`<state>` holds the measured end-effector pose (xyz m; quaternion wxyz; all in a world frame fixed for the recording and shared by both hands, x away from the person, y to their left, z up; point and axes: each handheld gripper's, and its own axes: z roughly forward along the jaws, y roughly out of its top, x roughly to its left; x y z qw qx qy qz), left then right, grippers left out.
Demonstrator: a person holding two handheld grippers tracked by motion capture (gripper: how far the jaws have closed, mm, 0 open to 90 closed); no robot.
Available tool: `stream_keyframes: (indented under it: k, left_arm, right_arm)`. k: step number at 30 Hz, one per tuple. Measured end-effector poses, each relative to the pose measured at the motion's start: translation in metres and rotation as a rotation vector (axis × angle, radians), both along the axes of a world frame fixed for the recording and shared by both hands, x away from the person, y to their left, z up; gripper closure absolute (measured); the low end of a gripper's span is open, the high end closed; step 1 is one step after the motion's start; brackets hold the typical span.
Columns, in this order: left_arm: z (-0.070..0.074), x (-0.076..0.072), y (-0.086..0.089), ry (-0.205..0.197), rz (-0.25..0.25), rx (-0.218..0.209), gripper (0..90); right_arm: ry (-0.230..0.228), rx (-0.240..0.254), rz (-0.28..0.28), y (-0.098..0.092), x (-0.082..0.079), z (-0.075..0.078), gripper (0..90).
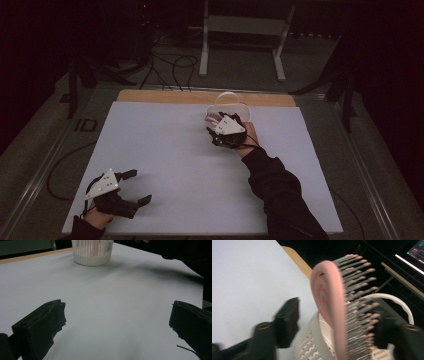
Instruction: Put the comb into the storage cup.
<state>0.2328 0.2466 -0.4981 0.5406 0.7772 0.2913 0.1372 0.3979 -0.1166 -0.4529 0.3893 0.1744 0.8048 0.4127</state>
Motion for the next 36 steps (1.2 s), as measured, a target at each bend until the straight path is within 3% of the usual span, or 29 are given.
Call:
stream_keyframes:
  k: [12, 15, 24, 36]
  left_arm:
    - [0.0, 0.0, 0.0, -0.001, -0.001, -0.001, 0.0]
    - [0.0, 0.0, 0.0, -0.002, -0.001, 0.0, 0.0]
    - [0.0, 0.0, 0.0, -0.003, -0.001, 0.001, 0.0]
    - [0.0, 0.0, 0.0, -0.002, -0.003, 0.003, 0.0]
  right_arm:
    - [0.031, 0.04, -0.033, 0.0, 0.002, 0.0, 8.4]
    - [0.035, 0.053, -0.015, -0.002, 0.001, 0.003, 7.8]
    - [0.031, 0.082, -0.029, -0.008, 0.002, 0.008, 7.8]
    - [0.045, 0.09, -0.023, -0.016, 0.003, 0.013, 8.0]
